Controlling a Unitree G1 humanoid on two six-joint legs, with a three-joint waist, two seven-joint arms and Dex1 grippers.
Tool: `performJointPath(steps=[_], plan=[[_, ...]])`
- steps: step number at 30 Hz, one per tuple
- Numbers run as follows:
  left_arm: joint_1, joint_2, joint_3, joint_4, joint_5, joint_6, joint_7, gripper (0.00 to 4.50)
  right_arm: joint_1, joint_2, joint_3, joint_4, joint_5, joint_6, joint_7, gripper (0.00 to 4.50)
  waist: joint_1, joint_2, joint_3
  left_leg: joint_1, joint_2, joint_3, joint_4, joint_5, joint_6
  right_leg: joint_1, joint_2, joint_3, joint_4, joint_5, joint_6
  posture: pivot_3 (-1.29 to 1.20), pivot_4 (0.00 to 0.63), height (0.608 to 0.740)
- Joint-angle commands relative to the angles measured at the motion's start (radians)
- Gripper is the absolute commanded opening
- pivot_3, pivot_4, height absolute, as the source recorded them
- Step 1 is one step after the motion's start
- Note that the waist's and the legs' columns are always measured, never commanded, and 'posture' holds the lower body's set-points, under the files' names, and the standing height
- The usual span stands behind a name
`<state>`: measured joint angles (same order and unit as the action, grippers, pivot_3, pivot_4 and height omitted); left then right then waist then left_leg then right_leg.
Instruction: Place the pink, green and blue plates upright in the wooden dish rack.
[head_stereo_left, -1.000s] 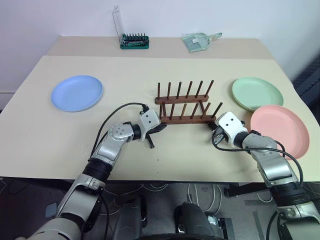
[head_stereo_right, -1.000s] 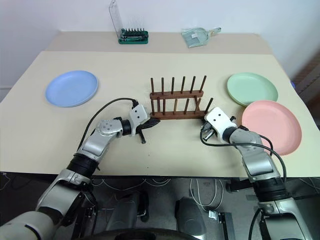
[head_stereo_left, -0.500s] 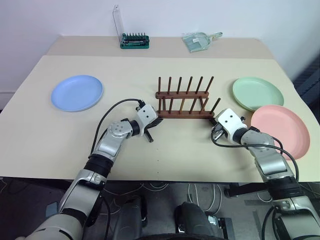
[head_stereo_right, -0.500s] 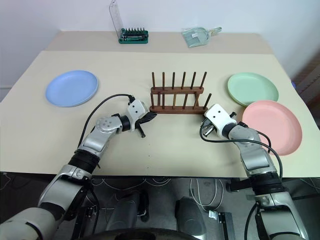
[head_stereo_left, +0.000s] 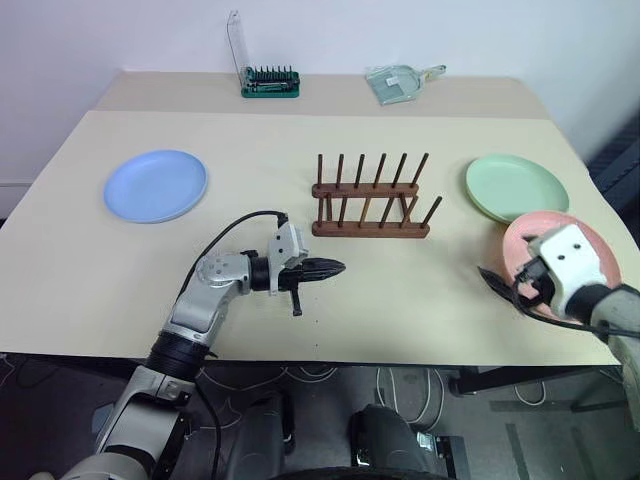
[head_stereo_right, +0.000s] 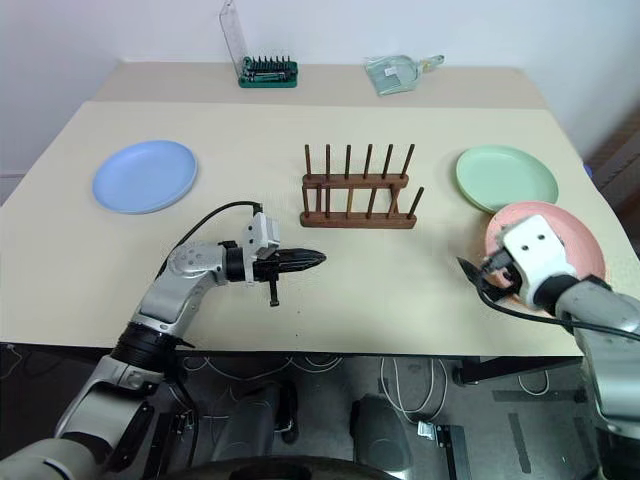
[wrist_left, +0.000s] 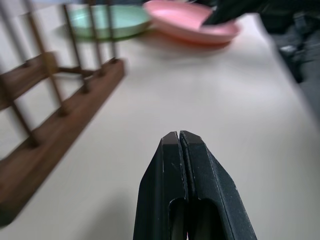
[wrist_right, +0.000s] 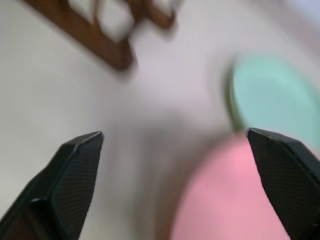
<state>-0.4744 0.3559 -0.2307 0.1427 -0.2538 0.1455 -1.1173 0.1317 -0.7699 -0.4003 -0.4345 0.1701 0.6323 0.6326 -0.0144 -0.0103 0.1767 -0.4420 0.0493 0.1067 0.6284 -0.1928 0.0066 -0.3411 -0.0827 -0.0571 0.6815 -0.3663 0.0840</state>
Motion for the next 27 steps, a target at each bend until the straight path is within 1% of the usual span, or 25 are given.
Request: performJointPath(steps=[1, 5, 9, 10, 12, 15, 16, 19, 23, 27], plan=[[-0.019, -0.012, -0.007, -0.028, -0.023, 0.002, -0.021, 0.0, 0.011, 0.019, -0.027, -0.023, -0.014, 0.049, -0.058, 4.42, -0.002, 0.0, 0.0, 0.0, 0.0, 0.0, 0.0, 0.0, 0.0, 0.0, 0.0, 0.0, 0.0, 0.0, 0.0, 0.0, 0.15, 0.732], [-0.027, -0.025, -0.007, -0.031, -0.029, 0.013, -0.031, 0.0, 0.0, 0.044, 0.019, 0.037, -0.075, 0.066, -0.149, 4.42, 0.0, 0.0, 0.0, 0.0, 0.0, 0.0, 0.0, 0.0, 0.0, 0.0, 0.0, 0.0, 0.0, 0.0, 0.0, 0.0, 0.15, 0.732], [-0.028, -0.026, -0.003, -0.036, -0.033, 0.021, -0.03, 0.0, -0.005, 0.057, 0.063, 0.075, -0.095, 0.059, -0.178, 4.42, 0.002, 0.0, 0.0, 0.0, 0.0, 0.0, 0.0, 0.0, 0.0, -0.001, 0.001, 0.0, 0.0, 0.0, 0.0, 0.0, 0.15, 0.732], [-0.027, -0.025, -0.002, -0.034, -0.033, 0.02, -0.03, 0.0, -0.003, 0.054, 0.071, 0.079, -0.1, 0.056, -0.18, 4.19, 0.001, 0.0, 0.0, 0.0, 0.0, 0.0, 0.0, 0.0, -0.001, -0.001, 0.001, 0.0, 0.0, 0.0, 0.0, 0.0, 0.15, 0.732], [-0.025, -0.024, 0.002, -0.021, -0.031, 0.01, -0.031, 0.0, -0.006, 0.054, 0.075, 0.074, -0.096, 0.061, -0.18, 3.56, 0.001, 0.0, 0.0, 0.0, 0.0, 0.0, 0.0, 0.001, -0.002, 0.0, 0.001, 0.0, 0.0, 0.0, 0.0, 0.0, 0.15, 0.732], [-0.021, -0.025, 0.005, -0.005, -0.028, -0.003, -0.031, 0.0, -0.01, 0.046, 0.082, 0.068, -0.1, 0.063, -0.18, 2.1, 0.003, 0.0, 0.0, 0.0, 0.0, 0.0, 0.0, 0.001, -0.002, 0.0, 0.001, 0.0, 0.0, 0.0, 0.0, 0.0, 0.15, 0.732], [-0.021, -0.025, 0.005, 0.002, -0.025, -0.009, -0.03, 0.0, -0.011, 0.042, 0.086, 0.065, -0.105, 0.064, -0.182, 1.46, 0.002, 0.0, 0.0, 0.0, 0.0, 0.0, 0.0, 0.001, -0.002, 0.0, 0.001, 0.0, 0.0, 0.0, 0.0, 0.0, 0.15, 0.732], [-0.02, -0.028, 0.004, 0.019, -0.022, -0.024, -0.03, 0.0, -0.004, 0.03, 0.088, 0.038, -0.109, 0.077, -0.177, 0.02, 0.002, 0.0, 0.0, 0.0, 0.0, 0.0, 0.0, 0.001, -0.002, -0.001, 0.001, 0.0, 0.0, 0.0, 0.0, 0.0, 0.15, 0.732], [-0.018, -0.03, 0.002, 0.029, -0.023, -0.038, -0.032, 0.0, 0.01, 0.015, 0.081, -0.01, -0.115, 0.103, -0.167, 0.02, 0.002, 0.0, 0.0, 0.0, 0.0, 0.0, 0.0, 0.0, 0.0, -0.001, 0.001, 0.0, 0.0, 0.0, 0.0, 0.0, 0.15, 0.732], [-0.017, -0.029, 0.002, 0.042, -0.025, -0.052, -0.039, 0.0, 0.029, -0.045, 0.065, -0.088, -0.139, 0.135, -0.146, 0.02, 0.002, 0.0, 0.0, 0.0, 0.0, 0.0, 0.0, 0.0, 0.0, -0.001, 0.0, 0.0, 0.0, 0.0, 0.0, 0.0, 0.15, 0.732]])
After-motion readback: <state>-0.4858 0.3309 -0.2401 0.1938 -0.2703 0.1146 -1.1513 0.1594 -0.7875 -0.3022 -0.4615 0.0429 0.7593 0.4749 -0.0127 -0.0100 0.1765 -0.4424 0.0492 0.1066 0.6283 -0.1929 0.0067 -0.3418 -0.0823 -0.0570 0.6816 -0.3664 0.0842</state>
